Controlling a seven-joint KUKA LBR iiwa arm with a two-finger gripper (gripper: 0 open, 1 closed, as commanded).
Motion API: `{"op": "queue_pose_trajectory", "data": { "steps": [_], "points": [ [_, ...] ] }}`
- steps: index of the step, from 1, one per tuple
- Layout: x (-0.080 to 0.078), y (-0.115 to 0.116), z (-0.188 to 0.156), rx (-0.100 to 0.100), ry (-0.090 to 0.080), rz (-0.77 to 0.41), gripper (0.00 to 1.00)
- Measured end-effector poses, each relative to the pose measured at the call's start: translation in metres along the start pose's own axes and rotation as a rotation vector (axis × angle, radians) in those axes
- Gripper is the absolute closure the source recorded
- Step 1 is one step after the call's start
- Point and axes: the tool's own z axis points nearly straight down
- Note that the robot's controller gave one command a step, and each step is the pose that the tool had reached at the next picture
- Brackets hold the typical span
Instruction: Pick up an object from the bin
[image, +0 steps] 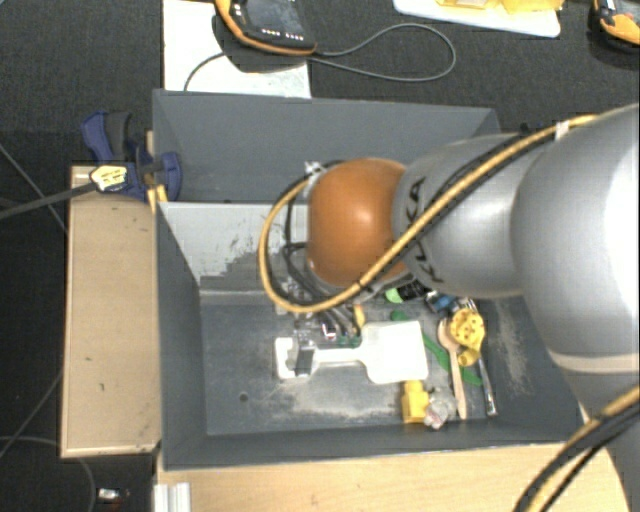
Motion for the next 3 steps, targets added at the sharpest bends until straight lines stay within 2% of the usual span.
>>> {"op": "queue_pose_trajectory", "data": {
  "steps": [1,2,3],
  "points": [
    [0.024,-0.034,-0.008,-0.003,0.001,-0.036,0.00],
    [0.024,-0.043,-0.006,-0.002,-0.003,-0.029,0.00],
    [0.036,-0.079,0.047,-0.001,-0.002,0.016,0.00]
  ]
}}
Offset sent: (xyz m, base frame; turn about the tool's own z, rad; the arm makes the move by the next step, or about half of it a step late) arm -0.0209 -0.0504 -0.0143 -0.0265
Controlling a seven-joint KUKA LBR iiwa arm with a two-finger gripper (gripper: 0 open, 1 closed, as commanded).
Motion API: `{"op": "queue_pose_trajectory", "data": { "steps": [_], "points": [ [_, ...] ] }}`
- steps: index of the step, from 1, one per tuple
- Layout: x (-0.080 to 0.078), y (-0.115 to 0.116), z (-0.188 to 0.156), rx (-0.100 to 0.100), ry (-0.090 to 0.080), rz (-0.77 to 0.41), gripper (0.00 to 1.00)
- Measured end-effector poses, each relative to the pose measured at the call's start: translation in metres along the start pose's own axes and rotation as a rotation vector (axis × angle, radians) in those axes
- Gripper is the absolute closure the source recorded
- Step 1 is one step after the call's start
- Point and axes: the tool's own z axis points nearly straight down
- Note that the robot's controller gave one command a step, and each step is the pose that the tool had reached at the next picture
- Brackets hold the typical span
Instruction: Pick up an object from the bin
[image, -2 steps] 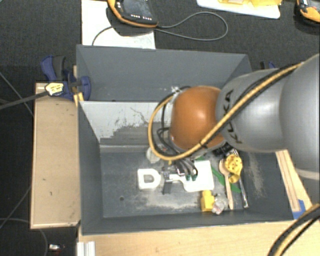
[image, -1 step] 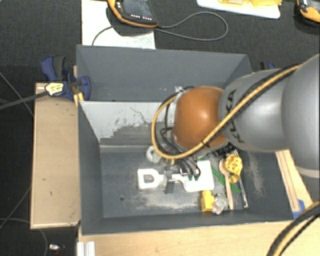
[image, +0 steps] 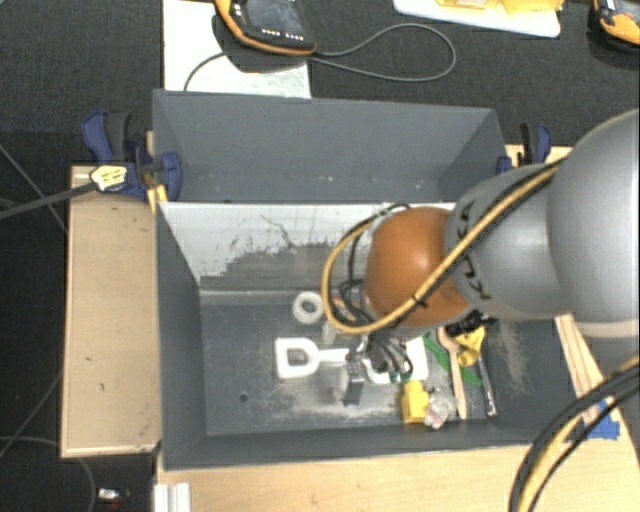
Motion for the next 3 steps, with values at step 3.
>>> {"op": "queue_pose_trajectory", "data": {
  "steps": [3],
  "points": [
    [0.002,0.007,-0.032,-0.004,-0.003,0.031,1.00]
  ]
}}
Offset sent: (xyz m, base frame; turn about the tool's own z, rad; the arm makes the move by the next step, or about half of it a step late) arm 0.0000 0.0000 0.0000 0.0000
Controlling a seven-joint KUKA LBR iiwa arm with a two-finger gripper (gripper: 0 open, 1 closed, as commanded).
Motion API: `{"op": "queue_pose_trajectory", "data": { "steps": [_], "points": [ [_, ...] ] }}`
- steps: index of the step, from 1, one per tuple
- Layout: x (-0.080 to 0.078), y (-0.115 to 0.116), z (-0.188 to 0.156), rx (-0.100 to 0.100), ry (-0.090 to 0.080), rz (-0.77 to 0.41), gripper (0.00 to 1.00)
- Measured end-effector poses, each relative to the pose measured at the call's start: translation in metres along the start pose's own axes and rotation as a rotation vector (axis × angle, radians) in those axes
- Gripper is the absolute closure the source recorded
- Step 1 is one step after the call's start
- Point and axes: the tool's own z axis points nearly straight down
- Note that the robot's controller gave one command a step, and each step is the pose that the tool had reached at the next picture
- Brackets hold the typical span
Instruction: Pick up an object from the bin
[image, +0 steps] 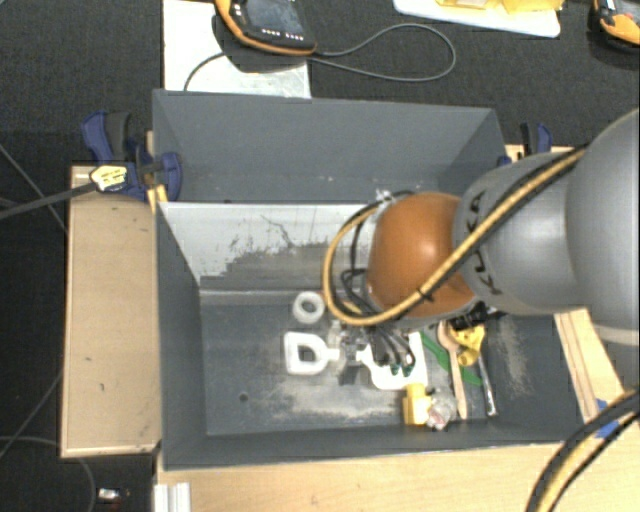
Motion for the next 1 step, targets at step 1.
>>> {"op": "queue_pose_trajectory", "data": {
  "steps": [1],
  "points": [
    [-0.0025,0.0004,-0.0262,-0.001,-0.008,0.000,1.00]
  ]
}}
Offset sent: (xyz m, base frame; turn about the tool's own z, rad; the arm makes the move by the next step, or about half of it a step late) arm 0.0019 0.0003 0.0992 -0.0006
